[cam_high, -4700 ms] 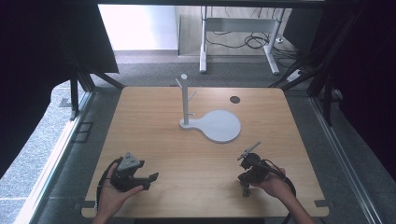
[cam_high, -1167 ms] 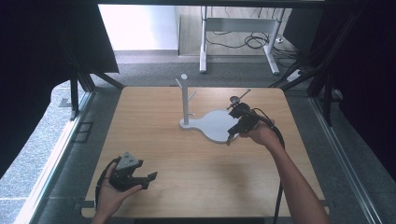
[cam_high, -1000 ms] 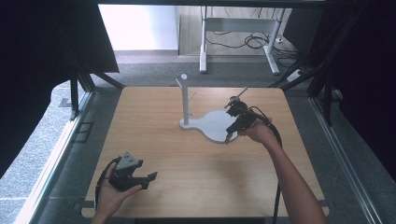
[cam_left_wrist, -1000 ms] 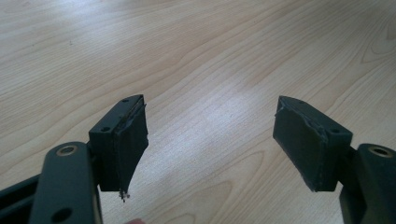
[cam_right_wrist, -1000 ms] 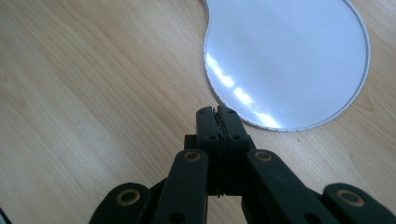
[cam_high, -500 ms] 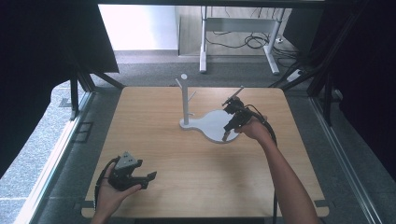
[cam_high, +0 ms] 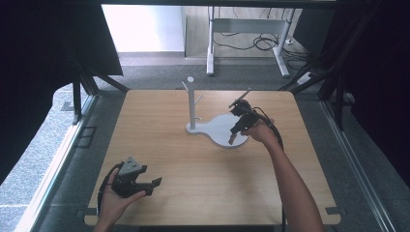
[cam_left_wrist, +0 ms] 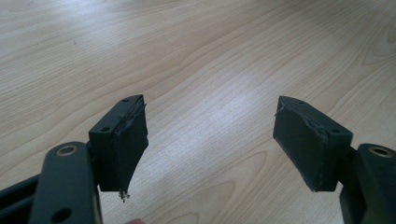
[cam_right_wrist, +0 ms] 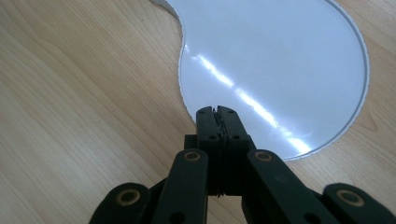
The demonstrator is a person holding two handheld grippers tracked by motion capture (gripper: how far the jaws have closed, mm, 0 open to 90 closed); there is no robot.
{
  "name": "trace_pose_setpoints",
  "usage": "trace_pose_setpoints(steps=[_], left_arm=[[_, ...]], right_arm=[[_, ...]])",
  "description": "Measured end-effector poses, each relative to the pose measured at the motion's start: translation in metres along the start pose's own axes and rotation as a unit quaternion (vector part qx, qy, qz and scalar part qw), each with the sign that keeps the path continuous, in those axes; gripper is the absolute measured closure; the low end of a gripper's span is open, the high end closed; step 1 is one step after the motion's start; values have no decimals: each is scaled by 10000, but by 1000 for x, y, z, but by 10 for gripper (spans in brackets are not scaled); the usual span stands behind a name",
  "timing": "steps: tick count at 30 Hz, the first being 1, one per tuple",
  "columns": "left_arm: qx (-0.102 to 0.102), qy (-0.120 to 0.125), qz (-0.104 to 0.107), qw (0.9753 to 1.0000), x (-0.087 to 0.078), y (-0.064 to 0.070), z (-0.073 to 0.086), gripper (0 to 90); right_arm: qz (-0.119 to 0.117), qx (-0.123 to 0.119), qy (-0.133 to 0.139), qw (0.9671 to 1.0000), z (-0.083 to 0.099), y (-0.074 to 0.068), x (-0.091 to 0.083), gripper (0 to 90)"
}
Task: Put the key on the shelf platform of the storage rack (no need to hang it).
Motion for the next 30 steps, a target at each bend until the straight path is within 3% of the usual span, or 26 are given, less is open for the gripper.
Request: trace_pose_setpoints(steps=[18, 30], left_arm=[[-1, -12, 18, 10000, 1, 0, 0, 264], [23, -52, 22, 10000, 3, 0, 1, 264]], right_arm=[[10, 54, -21, 10000, -13, 1, 21, 890], [63, 223, -63, 9997, -16, 11, 32, 889]])
Point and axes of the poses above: each handheld gripper's, and its own axes: x roughly forward along the jaws, z roughly out of its underside, y roughly to its right, the point moved 2 cm from there along x, roughly forward along the jaws, and after that the axes turned 1 degree about -x, right-handed, at the moved point
